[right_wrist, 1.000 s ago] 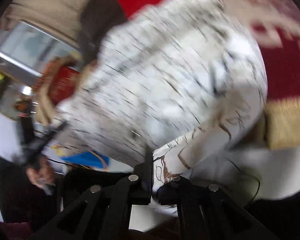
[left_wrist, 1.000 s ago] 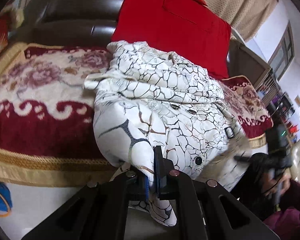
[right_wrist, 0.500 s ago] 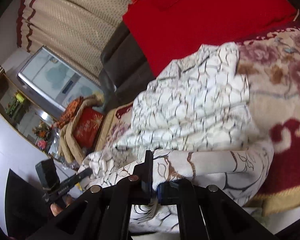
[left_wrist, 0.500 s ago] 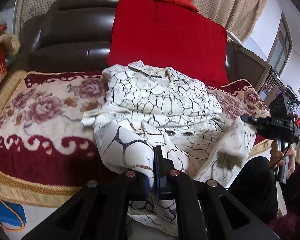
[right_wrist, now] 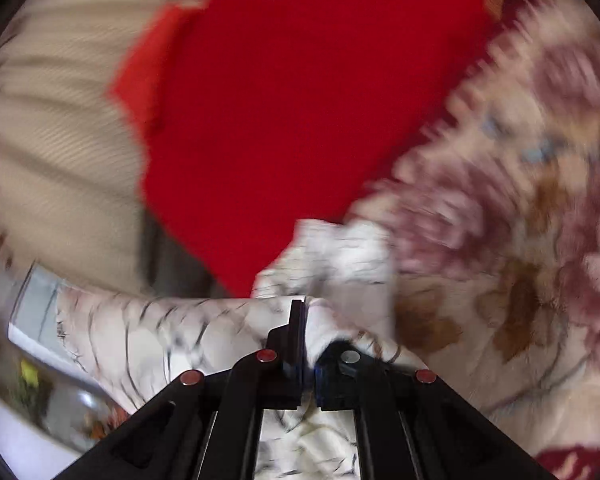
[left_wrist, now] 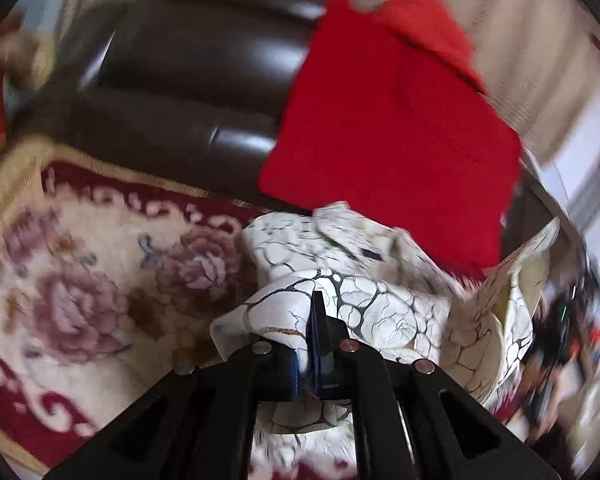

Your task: Fold large clothes

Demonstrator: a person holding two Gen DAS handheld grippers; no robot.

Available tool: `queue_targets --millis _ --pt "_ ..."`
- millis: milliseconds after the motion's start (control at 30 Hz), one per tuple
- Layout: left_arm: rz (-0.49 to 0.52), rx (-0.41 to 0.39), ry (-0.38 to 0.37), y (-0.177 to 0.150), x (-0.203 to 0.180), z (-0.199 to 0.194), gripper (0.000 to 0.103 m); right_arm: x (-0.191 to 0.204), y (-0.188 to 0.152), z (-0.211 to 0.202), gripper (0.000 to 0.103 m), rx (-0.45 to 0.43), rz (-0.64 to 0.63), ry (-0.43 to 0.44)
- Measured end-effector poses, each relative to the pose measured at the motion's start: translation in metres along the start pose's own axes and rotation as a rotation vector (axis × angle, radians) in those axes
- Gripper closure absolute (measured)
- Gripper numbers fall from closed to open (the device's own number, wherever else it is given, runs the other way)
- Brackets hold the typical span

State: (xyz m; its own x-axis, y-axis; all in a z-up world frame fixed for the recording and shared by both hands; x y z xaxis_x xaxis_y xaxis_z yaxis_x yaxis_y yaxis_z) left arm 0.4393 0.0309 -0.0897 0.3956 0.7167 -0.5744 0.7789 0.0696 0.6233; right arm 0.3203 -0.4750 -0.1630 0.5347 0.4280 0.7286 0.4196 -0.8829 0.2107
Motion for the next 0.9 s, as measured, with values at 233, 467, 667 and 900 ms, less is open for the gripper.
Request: queue_targets --millis 233,467,667,900 --pt "-0.312 -0.019 -0.071 -0.02 0.073 0.055 0.095 -0.039 0.0 0.036 0.03 0.091 0.155 0.068" --pt "-0.363 -0.029 -0.151 -0.002 0.071 0.041 0.095 -0.003 0.005 -0.002 0.028 -0.041 -0.026 0.08" --pt "-0.347 -0.069 -0.219 0.012 0.05 0.015 0.089 0.061 -0.011 -0.009 0.028 -0.101 -0.304 -0.022" --pt "-0.411 -0.374 -0.218 0.005 0.061 -0.041 0.02 0.086 -0.072 0.001 0.028 0.015 -0.383 0.116"
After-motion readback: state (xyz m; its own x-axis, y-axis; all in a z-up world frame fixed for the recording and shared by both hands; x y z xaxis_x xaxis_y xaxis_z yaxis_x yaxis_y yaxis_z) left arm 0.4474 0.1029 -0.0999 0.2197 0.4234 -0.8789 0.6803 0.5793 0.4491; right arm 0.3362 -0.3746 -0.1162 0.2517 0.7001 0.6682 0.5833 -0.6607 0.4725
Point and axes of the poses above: each gripper's, at about its wrist camera, not at the fingertips, and z roughly the way its jaws point, x to its left, y to its top, the point moved 3 cm from there along z, roughly the way its jaws point, and after that the axes turned 15 degrees about -y, right-handed, at the moved point
